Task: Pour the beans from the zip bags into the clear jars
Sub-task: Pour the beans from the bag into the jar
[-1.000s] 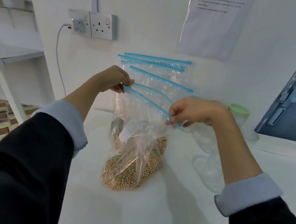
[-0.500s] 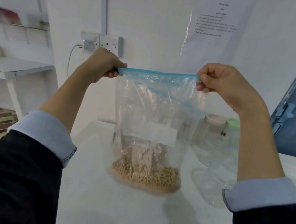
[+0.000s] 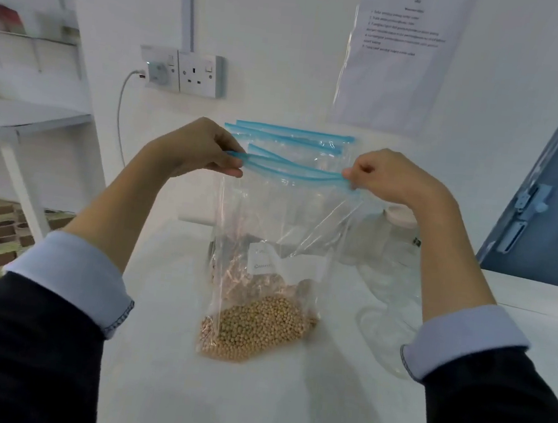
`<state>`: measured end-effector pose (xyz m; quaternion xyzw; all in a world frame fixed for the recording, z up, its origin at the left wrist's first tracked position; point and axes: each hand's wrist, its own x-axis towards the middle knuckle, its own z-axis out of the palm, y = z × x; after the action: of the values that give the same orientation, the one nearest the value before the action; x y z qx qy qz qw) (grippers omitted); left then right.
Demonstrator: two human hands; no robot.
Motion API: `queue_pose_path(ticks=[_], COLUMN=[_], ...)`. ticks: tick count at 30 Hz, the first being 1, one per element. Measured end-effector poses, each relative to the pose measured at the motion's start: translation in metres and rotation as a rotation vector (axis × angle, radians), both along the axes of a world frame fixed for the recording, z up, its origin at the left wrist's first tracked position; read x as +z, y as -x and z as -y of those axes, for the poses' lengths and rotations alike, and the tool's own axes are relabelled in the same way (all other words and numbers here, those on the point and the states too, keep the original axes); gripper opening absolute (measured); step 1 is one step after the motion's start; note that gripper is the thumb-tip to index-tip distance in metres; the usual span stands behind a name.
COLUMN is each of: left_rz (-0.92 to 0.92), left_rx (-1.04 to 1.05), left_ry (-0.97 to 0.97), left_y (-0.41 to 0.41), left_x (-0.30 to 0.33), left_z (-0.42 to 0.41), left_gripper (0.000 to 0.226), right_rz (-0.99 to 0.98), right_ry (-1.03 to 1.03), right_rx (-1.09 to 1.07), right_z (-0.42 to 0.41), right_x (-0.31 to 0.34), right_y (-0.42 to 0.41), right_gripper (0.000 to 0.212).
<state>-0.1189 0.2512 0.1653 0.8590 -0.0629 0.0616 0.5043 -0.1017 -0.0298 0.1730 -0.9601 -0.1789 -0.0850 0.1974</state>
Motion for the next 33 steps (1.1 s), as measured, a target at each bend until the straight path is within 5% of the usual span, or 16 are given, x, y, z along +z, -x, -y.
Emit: queue_pose_path(ticks=[7,12,17,21,27,33], left_rz=[0.213,0.308,0.324,0.264,-0.026,-0.103], left_rx=[0.044,0.062,0.039,-0.021,-0.182,-0.126], left_ry=[-0.151,-0.116,0.014,0.221,0.175,0.391], left_y=[-0.004,-0.008,-0.012,-0.018,-0.026,-0.026], left_x=[-0.003,-0.005,-0.012,-0.042,-0.137,-0.187], left_z=[0.016,0.016,0.012,-0.01,-0.019,-0.03], left_gripper=[0.009,0.015,0.014,0.027,0.089,0.084], right_rz=[0.017,-0.07,-0.065,-0.021,0.066,0.113], right_ry=[0.099,0.136,0.003,-0.147,-0.366,-0.474], right_rx=[0.244,0.312,0.297,0.267,0.214,0.06], right_z=[-0.083,-0.105,-0.108,-0.096,-0.09,-0.099], right_x=[0.01,0.013,0.011,0.021,0.044,0.053], right_y=[-0.006,-0.018,-0.025,-0.027,-0.023,-0.03], right_gripper=[0.07,0.03,0.016,0.012,0.019,0.021])
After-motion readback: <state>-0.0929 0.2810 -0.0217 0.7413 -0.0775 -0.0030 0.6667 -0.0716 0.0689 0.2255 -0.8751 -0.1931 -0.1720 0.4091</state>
